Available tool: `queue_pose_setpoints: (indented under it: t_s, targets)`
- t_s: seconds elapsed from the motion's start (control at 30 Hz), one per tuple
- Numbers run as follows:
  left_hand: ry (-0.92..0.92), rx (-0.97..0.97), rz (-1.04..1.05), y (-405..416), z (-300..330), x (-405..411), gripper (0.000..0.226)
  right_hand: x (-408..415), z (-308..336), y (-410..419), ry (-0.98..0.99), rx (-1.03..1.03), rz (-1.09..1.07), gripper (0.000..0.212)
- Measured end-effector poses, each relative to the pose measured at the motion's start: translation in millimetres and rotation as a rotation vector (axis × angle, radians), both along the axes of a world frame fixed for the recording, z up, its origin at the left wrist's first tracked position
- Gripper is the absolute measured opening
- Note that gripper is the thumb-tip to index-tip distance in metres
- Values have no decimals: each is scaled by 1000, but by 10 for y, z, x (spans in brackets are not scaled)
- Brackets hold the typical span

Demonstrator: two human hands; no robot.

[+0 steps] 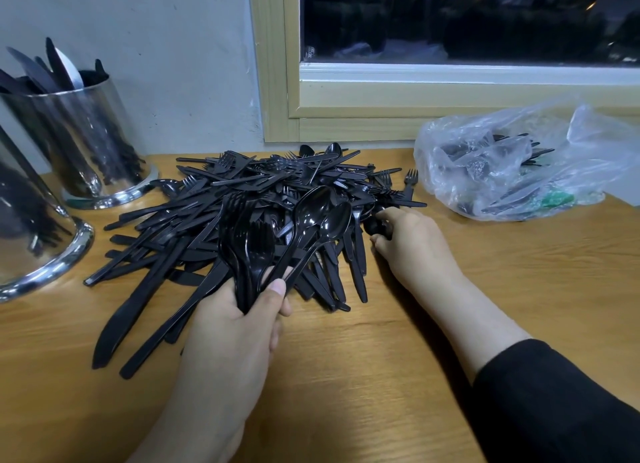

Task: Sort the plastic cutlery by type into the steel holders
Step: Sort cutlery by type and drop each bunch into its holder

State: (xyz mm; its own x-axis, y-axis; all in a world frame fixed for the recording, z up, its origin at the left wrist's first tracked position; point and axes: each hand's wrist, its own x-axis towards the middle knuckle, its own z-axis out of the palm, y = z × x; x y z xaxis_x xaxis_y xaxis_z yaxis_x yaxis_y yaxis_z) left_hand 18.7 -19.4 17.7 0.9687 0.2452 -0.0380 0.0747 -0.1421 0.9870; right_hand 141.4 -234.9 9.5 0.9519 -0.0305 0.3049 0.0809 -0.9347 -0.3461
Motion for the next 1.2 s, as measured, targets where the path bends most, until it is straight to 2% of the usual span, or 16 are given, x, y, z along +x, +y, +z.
queue_pose_setpoints:
  t_s: [0.17, 0.33, 0.5, 0.6, 0.67, 0.9, 0.97, 1.2]
  targets:
    - [3, -17, 3, -2, 5, 19, 36, -19, 37, -10, 27, 2, -38, 36]
    - [-9, -50, 16, 7, 19, 15, 36, -109, 204, -60, -19, 150, -77, 27]
    - [2, -45, 29, 15, 30, 9, 35, -318, 430, 31, -50, 572, -21, 23]
    - [18, -38, 48, 2, 58, -9, 36, -529, 556, 230, 60, 983, 136, 27]
    - [21, -49, 67, -7, 86, -18, 35, -637, 615, 375, 146, 1212, 235, 22]
    - [14, -88, 145, -51, 174, -41, 25, -714, 522, 679, 264, 1513, 173, 20]
    - [7, -56, 138, -56, 193, -56, 27, -714, 483, 707, 253, 1556, 131, 18]
    - [-32, 110, 110, -99, 235, -104, 30, -696, 454, 704, 190, 1456, 155, 24]
